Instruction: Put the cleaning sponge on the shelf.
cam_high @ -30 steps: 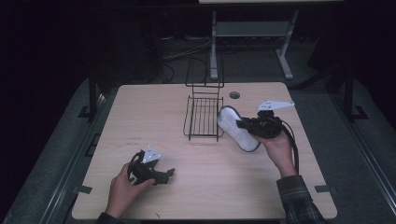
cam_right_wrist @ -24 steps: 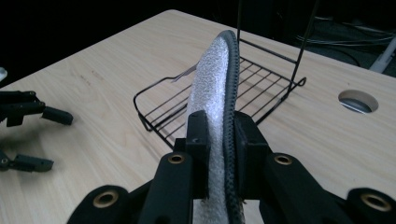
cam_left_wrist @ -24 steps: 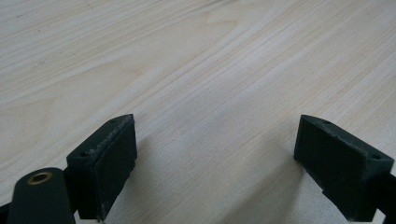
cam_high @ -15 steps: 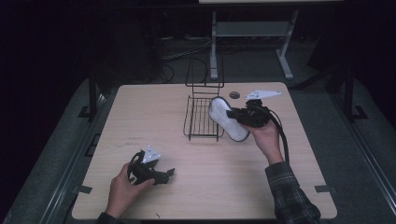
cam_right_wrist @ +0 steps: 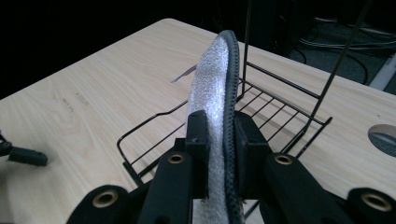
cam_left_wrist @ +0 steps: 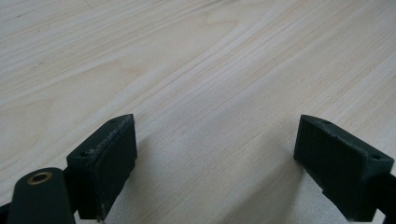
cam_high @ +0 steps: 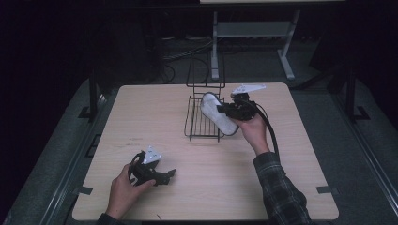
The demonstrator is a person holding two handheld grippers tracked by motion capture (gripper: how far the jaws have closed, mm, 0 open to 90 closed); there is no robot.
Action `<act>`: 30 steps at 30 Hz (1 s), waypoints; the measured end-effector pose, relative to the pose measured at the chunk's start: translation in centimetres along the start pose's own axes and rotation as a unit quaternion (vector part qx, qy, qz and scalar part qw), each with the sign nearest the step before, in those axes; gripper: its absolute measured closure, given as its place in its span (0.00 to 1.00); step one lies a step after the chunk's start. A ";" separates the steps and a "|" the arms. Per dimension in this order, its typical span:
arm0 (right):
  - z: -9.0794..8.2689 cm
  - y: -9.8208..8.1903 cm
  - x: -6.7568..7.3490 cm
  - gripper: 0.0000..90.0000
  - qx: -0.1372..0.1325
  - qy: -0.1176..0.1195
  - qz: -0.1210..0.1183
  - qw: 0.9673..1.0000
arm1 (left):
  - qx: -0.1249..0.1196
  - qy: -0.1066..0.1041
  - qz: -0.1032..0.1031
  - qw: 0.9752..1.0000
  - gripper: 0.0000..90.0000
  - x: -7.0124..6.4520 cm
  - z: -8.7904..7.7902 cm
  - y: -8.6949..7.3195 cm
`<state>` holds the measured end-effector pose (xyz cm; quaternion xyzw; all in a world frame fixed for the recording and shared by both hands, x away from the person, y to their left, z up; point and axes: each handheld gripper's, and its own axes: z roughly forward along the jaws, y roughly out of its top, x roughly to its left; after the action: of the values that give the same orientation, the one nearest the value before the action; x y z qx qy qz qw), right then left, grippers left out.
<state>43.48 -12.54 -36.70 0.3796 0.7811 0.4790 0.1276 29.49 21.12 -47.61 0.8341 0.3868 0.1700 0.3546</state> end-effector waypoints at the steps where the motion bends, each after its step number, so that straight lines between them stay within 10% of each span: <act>1: 0.5 0.2 0.1 0.87 0.003 0.002 0.001 1.000 | 0.000 0.000 0.000 1.000 0.14 0.0 0.0 0.0; 30: 6.5 0.1 -0.9 0.83 0.040 0.000 0.029 0.999 | 0.000 -0.001 -0.001 1.000 0.14 0.0 0.0 0.0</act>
<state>47.80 -8.92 -40.07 0.4067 0.7883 0.4511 0.0987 29.48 21.10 -47.62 0.8336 0.3877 0.1691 0.3552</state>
